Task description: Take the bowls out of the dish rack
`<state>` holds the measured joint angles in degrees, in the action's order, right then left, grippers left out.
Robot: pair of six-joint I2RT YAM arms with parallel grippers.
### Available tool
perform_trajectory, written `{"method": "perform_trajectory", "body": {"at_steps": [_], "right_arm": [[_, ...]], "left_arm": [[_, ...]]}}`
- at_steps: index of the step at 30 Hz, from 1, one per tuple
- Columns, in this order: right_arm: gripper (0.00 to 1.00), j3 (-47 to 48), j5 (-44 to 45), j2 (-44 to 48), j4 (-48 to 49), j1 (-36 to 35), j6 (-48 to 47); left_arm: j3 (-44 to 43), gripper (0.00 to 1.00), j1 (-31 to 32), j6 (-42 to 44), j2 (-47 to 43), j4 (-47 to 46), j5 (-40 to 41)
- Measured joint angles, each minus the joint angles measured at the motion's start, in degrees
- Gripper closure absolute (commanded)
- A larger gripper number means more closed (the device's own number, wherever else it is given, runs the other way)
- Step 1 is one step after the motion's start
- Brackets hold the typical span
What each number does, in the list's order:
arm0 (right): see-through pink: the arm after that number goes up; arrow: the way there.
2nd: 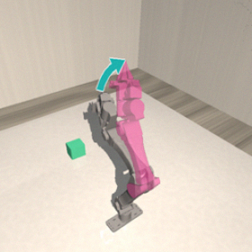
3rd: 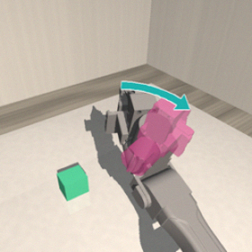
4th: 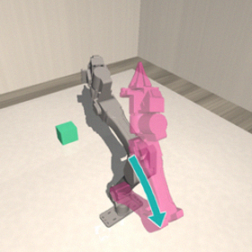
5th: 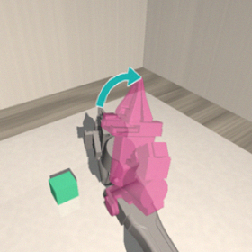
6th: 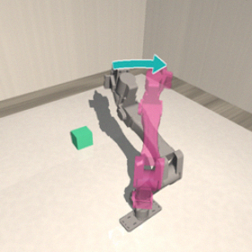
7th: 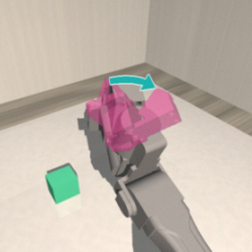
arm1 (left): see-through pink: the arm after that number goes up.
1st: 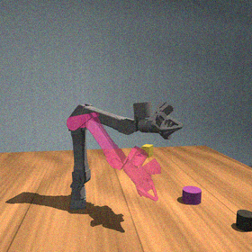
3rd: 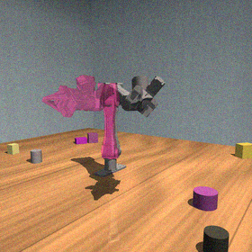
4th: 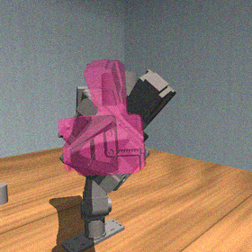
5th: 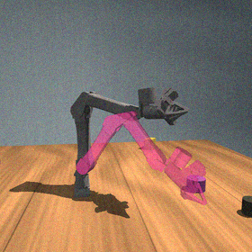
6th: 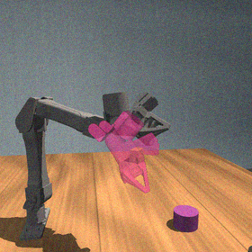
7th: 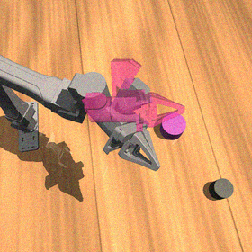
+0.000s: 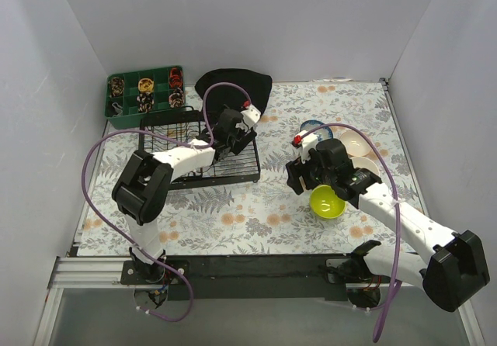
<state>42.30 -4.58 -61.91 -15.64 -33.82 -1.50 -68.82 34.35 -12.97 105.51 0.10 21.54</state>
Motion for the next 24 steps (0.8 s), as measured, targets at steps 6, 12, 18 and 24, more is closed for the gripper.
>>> {"method": "perform_trajectory", "body": {"at_steps": [6, 12, 18, 24], "right_arm": [[0.21, 0.00, -0.37, -0.42, 0.00, 0.00, 0.00], [0.21, 0.00, -0.42, -0.46, 0.00, 0.00, -0.02], [0.21, -0.02, -0.55, -0.72, 0.00, 0.00, -0.02], [0.21, -0.07, -0.74, -1.25, 0.00, 0.00, -0.02]], "left_arm": [[1.49, 0.02, 0.00, 3.63, 0.22, -0.66, -0.83], [1.40, 0.02, 0.00, 5.51, 3.26, -1.73, 0.02], [-0.96, 0.02, 0.28, 6.75, 6.08, -2.49, 1.70], [-1.90, 0.02, 0.50, 7.65, 7.54, -3.41, 4.00]]}}
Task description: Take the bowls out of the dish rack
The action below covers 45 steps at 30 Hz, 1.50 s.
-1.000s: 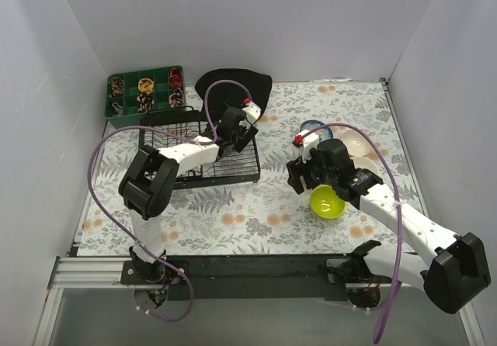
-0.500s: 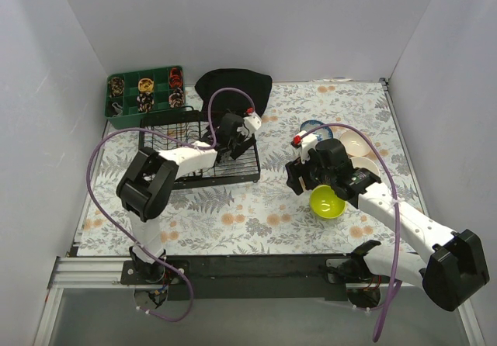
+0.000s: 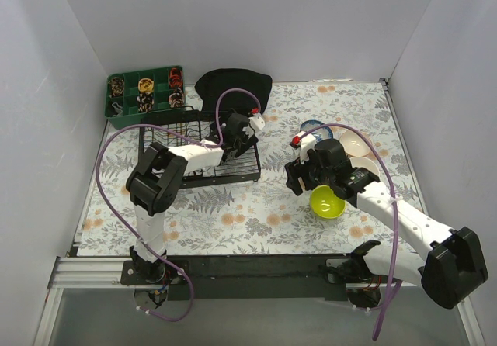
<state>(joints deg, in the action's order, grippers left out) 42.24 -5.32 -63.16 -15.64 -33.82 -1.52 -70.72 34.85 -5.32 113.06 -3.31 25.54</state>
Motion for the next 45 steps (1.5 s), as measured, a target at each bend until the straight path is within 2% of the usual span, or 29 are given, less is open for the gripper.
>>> {"method": "perform_trajectory", "body": {"at_steps": [17, 20, 25, 31, 40, 44, 45], "right_arm": [[0.21, -0.04, -1.33, -1.51, 0.02, 0.00, 0.00], [0.21, -0.04, -1.53, -1.95, 0.02, 0.00, 0.00], [0.21, -0.04, -1.99, -2.14, 0.02, 0.00, 0.00], [0.22, -0.04, -2.36, -2.14, 0.02, 0.00, 0.00], [0.22, -0.04, -2.49, -2.14, 0.02, 0.00, 0.00], [0.22, -0.04, -2.62, -2.14, 0.02, 0.00, 0.00], [0.22, -0.04, -2.67, -2.14, 0.02, 0.00, 0.00]], "left_arm": [[-3.78, 0.02, 0.98, 3.61, 2.05, 4.09, 3.23], [-4.31, 0.08, 1.38, 4.31, 2.49, 4.57, 4.79], [-4.46, 0.27, 1.97, 4.48, 2.80, 4.66, 6.86], [-4.20, 0.37, 2.29, 5.07, 2.91, 3.28, 10.03], [-3.43, 0.43, 3.13, 5.33, 2.36, -0.39, 11.56], [-3.21, 0.53, 3.21, 4.46, 2.25, -1.44, 11.52], [-3.21, 0.59, 3.21, 3.85, 2.25, -1.36, 11.45]]}}
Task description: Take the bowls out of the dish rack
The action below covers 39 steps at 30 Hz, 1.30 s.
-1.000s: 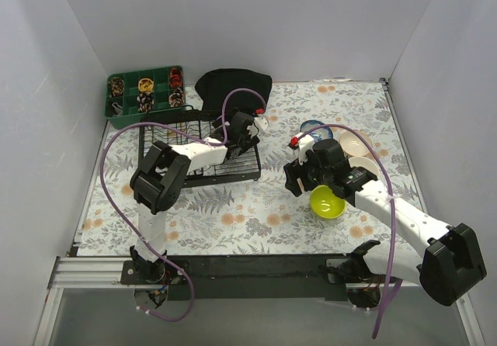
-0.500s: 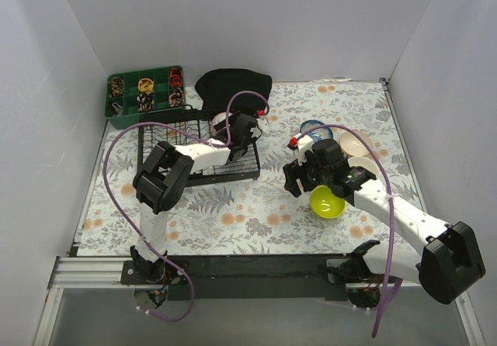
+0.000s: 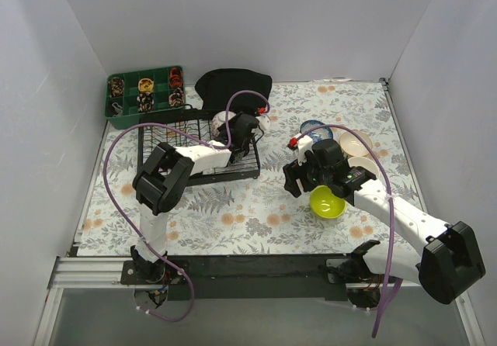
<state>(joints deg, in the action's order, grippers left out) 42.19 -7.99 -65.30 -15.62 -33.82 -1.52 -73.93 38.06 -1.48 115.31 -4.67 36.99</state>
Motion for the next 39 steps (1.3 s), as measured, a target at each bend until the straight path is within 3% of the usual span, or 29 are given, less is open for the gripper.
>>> {"method": "perform_trajectory", "body": {"at_steps": [7, 10, 13, 17, 21, 31, 39], "right_arm": [[0.22, 0.00, -0.13, 0.00, 0.00, 0.00, 0.00], [0.22, 0.00, -0.17, -0.02, 0.00, 0.00, 0.00], [0.22, 0.00, -0.35, -0.02, 0.00, 0.00, 0.00], [0.22, 0.00, -0.55, -0.02, 0.00, 0.00, 0.00], [0.22, 0.00, -0.87, -0.02, 0.00, 0.00, 0.00], [0.22, -0.13, -1.99, 0.13, 0.07, 0.00, 0.11], [0.22, -0.87, -2.73, 1.31, 0.35, 0.00, 0.31]], "left_arm": [[0.00, 0.73, -0.11, -4.15, -0.83, 0.50, -0.83], [0.00, 0.72, -0.20, -5.40, -1.81, 0.35, -0.90], [0.00, 0.64, -0.24, -6.84, -2.80, 0.37, -1.03], [-0.09, 0.40, -0.44, -11.61, -4.28, 1.42, -1.36], [-2.93, 0.30, -0.83, -18.86, -4.70, 5.31, -1.73], [-15.04, 0.23, -5.73, -36.74, -4.31, 17.11, -7.26], [-19.30, 0.24, -9.90, -44.39, -0.92, 22.97, -12.74]]}}
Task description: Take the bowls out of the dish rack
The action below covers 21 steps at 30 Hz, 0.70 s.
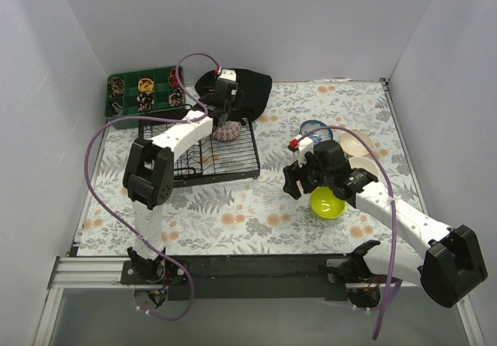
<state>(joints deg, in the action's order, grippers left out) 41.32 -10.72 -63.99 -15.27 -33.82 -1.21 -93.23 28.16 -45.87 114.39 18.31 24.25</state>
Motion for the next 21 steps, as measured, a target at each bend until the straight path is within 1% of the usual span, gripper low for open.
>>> {"method": "perform_trajectory", "body": {"at_steps": [4, 7, 11, 12, 14, 15, 18, 19, 21], "right_arm": [[0.22, 0.00, -0.02, 0.48, 0.04, 0.00, 0.04], [0.22, -0.22, -0.09, 0.61, 0.07, 0.00, 0.20], [0.22, -0.70, -0.17, 0.63, 0.02, 0.00, 0.42], [0.22, -0.72, -0.20, 0.63, 0.02, 0.00, 0.46], [0.22, -0.72, -0.24, 0.63, 0.09, 0.00, 0.59], [0.22, -0.72, -0.31, 0.63, 0.07, 0.00, 0.61], [0.22, -0.72, -0.39, 0.63, 0.07, 0.00, 0.61], [0.22, -0.72, -0.39, 0.63, 0.07, 0.00, 0.61], [0.22, -0.72, -0.48, 0.63, 0.09, 0.00, 0.63]], "left_arm": [[-1.92, 0.25, -0.70, -1.75, 2.80, 1.68, -2.34], [-2.49, 0.28, -1.09, -2.58, 4.35, 2.71, -3.82], [-3.10, 0.35, -1.53, -3.65, 5.97, 3.56, -5.64], [-3.39, 0.39, -1.60, -3.74, 5.97, 3.72, -5.95], [-3.67, 0.43, -1.75, -3.98, 6.08, 3.91, -6.34], [-3.82, 0.48, -1.84, -4.11, 6.08, 4.00, -6.43], [-4.15, 0.57, -1.97, -4.61, 6.05, 4.00, -6.95], [-4.17, 0.64, -1.97, -4.76, 6.05, 4.00, -7.21], [-4.13, 0.72, -1.97, -5.14, 6.03, 3.96, -7.43]]}}
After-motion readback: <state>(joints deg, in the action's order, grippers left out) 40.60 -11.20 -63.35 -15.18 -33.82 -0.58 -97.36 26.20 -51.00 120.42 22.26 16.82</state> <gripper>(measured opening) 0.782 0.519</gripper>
